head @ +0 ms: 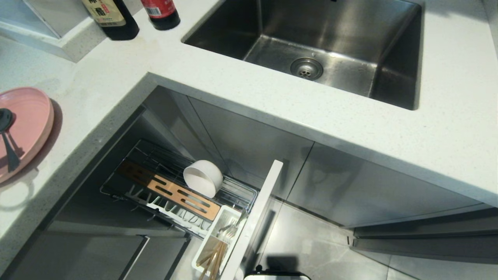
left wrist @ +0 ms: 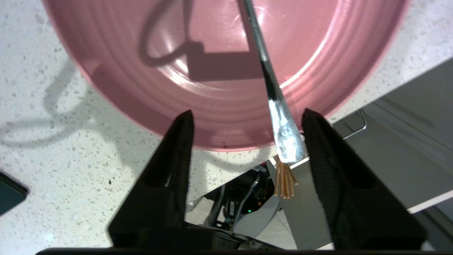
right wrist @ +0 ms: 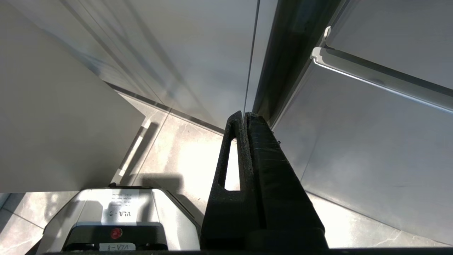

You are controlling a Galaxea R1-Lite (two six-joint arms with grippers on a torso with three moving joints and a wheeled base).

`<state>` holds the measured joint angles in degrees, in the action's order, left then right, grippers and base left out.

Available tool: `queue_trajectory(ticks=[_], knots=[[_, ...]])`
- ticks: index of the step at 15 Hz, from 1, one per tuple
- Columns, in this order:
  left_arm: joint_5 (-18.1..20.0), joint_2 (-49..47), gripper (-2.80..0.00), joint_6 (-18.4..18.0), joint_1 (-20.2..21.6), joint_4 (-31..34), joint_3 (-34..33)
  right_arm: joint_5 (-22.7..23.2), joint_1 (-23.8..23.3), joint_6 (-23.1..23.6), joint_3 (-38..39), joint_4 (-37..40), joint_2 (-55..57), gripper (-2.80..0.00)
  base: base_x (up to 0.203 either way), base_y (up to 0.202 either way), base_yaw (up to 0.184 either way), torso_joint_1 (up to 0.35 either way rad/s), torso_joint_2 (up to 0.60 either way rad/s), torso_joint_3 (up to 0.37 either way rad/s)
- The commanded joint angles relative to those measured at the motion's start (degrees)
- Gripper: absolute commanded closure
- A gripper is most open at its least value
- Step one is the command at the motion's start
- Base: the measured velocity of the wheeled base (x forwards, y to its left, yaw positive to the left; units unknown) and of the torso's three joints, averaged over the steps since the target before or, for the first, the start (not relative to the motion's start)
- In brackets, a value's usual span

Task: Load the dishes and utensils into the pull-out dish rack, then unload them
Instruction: Pick up the spoon and place it in the cupboard

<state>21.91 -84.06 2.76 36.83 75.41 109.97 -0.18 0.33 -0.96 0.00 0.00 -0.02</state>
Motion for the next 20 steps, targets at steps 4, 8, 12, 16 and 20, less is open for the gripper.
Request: queue_trajectory(ticks=[4, 8, 12, 16, 20], knots=[[-3.99, -2.90, -2.80, 3.44, -3.11, -1.37, -1.72, 0.01, 0.02, 0.00, 0.09, 0.00, 0.02, 0.00, 0.000, 0.000, 0.000, 0.000, 0.00, 0.000], [-3.99, -4.18, -2.80, 6.37, -5.45, -3.61, -3.62, 0.01, 0.02, -0.07, 0.09, -0.02, 0.02, 0.00, 0.000, 0.000, 0.000, 0.000, 0.00, 0.000], [-3.81, -4.45, -2.80, 7.96, -7.40, -3.60, -3.54, 0.01, 0.02, -0.02, 0.09, -0.04, 0.02, 0.00, 0.000, 0.000, 0.000, 0.000, 0.00, 0.000], [-3.81, -4.45, -2.80, 7.96, -7.74, -3.52, -3.54, 0.01, 0.02, 0.00, 0.09, 0.00, 0.02, 0.00, 0.000, 0.000, 0.000, 0.000, 0.00, 0.000], [-4.17, -4.45, 0.00, 7.79, -7.67, -3.60, -3.27, 0.01, 0.02, 0.00, 0.09, 0.00, 0.02, 0.00, 0.000, 0.000, 0.000, 0.000, 0.00, 0.000]])
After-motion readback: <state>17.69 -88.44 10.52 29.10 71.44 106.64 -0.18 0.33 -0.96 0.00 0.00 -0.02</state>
